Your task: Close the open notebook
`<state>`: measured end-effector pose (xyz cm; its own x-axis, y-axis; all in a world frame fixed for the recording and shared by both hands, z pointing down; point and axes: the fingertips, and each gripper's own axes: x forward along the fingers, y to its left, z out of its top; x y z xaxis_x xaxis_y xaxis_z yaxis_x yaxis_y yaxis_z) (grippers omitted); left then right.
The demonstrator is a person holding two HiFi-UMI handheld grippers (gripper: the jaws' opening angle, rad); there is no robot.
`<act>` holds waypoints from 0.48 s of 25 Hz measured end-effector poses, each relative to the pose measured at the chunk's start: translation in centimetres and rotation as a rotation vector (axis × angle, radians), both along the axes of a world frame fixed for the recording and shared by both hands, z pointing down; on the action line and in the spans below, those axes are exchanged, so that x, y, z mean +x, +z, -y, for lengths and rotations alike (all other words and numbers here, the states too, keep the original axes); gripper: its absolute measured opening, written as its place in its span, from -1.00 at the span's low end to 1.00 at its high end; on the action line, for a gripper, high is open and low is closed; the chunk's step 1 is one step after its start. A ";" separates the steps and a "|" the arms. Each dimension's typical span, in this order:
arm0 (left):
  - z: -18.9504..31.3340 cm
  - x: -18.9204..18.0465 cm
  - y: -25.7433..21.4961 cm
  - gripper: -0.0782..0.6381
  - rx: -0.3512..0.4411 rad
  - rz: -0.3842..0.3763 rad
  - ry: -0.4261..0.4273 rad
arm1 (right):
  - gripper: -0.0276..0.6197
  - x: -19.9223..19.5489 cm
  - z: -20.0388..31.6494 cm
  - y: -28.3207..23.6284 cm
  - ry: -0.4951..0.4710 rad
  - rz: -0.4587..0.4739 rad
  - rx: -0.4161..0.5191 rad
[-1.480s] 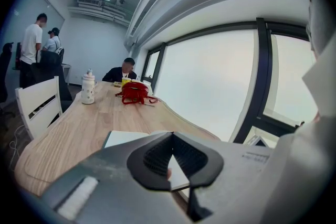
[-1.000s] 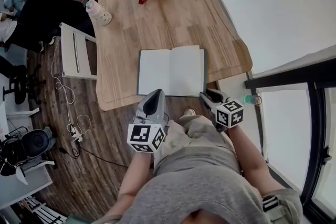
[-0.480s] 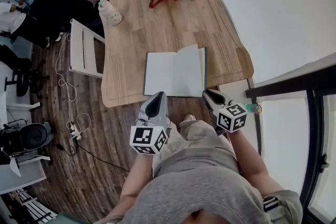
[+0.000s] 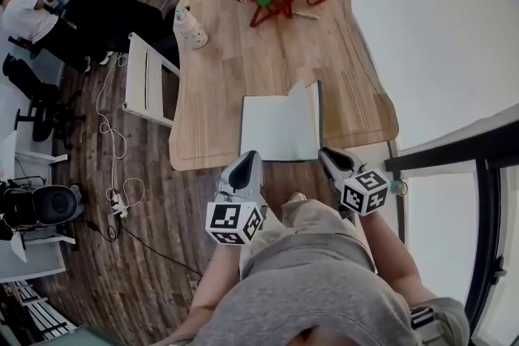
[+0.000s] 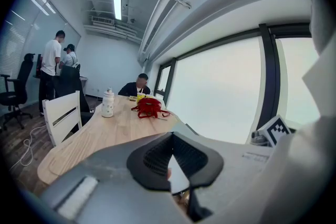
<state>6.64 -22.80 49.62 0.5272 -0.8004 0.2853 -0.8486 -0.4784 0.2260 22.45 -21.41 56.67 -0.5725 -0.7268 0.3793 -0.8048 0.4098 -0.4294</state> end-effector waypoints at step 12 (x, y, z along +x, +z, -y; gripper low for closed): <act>0.2 -5.3 -0.3 -0.78 0.000 -0.012 -0.102 | -0.84 -5.7 1.2 -3.0 -0.112 -0.015 0.070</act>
